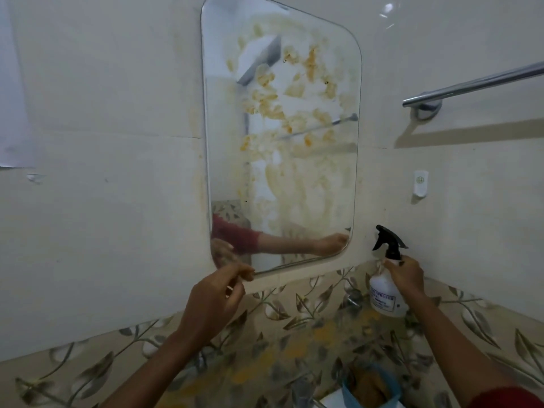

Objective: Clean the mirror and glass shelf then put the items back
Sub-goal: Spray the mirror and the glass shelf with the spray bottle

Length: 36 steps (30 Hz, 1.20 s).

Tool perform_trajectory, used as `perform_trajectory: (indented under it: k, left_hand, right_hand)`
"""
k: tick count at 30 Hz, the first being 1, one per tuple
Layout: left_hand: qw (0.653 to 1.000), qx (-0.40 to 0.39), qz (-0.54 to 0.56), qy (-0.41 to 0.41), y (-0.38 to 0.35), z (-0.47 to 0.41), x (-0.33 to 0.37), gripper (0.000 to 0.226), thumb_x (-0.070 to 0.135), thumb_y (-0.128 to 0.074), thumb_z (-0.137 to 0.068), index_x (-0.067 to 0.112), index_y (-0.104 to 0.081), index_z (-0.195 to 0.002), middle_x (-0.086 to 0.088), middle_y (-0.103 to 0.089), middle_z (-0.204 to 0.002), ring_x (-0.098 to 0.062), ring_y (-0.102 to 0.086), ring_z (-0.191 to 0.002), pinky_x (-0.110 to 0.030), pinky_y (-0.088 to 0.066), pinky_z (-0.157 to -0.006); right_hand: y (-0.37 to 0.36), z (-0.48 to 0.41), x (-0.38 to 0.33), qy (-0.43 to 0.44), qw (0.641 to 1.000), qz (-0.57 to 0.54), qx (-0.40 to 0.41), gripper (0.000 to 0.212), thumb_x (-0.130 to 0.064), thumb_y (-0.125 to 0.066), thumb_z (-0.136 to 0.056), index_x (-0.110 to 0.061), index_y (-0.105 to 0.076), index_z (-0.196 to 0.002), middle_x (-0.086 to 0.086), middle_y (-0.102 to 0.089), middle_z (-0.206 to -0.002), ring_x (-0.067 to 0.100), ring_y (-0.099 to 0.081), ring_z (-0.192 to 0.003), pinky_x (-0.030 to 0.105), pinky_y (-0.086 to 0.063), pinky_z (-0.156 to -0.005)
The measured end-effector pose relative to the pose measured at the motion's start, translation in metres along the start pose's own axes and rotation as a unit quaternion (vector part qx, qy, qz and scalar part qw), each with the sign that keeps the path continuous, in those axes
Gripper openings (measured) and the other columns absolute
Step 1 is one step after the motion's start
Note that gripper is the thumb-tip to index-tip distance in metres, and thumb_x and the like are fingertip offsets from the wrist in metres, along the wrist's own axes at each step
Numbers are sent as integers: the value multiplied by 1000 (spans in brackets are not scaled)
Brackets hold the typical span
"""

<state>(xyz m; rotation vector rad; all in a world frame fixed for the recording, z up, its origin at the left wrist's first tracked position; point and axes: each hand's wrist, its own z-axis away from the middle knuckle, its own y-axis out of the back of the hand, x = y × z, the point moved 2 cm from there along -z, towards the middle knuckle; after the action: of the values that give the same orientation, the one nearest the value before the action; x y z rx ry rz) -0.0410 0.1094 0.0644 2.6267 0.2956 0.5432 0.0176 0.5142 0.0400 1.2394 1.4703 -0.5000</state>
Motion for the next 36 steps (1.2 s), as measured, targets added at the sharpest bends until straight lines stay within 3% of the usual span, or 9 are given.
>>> perform_trajectory:
  k: [7,10,13,17,20,24,27,32,36]
  left_hand:
    - [999,-16,40,6,-5,-9,5,23,32,-42,-86,34,-60,-100,20,-67,-85,2,-64,-70,-13,-52,-58]
    - [996,-32,85,21,-6,-22,17,23,14,-56,-88,31,-61,-102,21,-65,-91,0,-63,-79,-10,-49,-65]
    - [988,-87,120,45,-14,-37,36,36,14,-64,-84,30,-56,-115,10,-62,-116,-2,-58,-97,-19,-51,-78]
    - [979,-164,101,65,-23,-56,55,90,52,-75,-68,35,-27,-142,11,-36,-145,-8,-39,-128,-33,-39,-103]
    - [978,-169,115,51,-23,-63,68,110,60,-79,-57,42,-14,-144,17,-28,-147,-5,-33,-130,-32,-35,-105]
    - [990,-109,90,19,-15,-58,66,101,58,-79,-57,39,-23,-140,18,-35,-136,1,-38,-117,-27,-42,-96]
    - [992,-93,88,18,-9,-50,66,97,59,-77,-58,37,-28,-138,14,-41,-137,-2,-43,-118,-32,-45,-97]
    - [989,-118,92,8,-7,-49,79,114,63,-75,-57,42,-4,-144,16,-34,-144,-4,-37,-127,-34,-43,-100]
    - [992,-109,54,-13,-5,-55,84,122,67,-71,-58,42,12,-143,12,-35,-143,-8,-41,-123,-35,-46,-96]
  right_hand:
    - [21,24,-36,69,996,9,49,36,-24,-68,-80,1,-64,-106,24,-67,-104,38,-61,-93,36,-44,-73]
    - [38,54,-82,149,986,-4,78,41,-28,-74,-74,-4,-66,-107,19,-70,-98,33,-63,-89,36,-47,-73]
    - [42,88,-131,209,976,-29,53,42,-29,-78,-69,-8,-69,-105,14,-72,-91,26,-65,-82,39,-54,-76]
    - [29,138,-180,245,965,-88,11,41,-28,-81,-64,-12,-71,-100,6,-71,-84,20,-67,-78,45,-58,-75]
    - [15,170,-202,267,956,-120,17,35,-28,-81,-64,-13,-72,-94,2,-70,-77,14,-67,-73,33,-58,-70]
    - [4,191,-214,278,948,-156,22,27,-29,-81,-65,-20,-66,-85,-10,-65,-73,1,-62,-72,8,-47,-60]
    - [-1,192,-220,262,940,-212,-48,30,-26,-78,-69,-23,-57,-91,-7,-63,-82,5,-61,-74,15,-49,-65]
    - [-4,186,-230,204,878,-382,-204,34,-11,-70,-75,-16,-60,-107,6,-63,-99,26,-64,-90,39,-53,-75]
    - [-2,183,-238,198,855,-417,-236,28,2,-61,-78,-10,-61,-104,10,-64,-105,26,-65,-89,37,-52,-67]
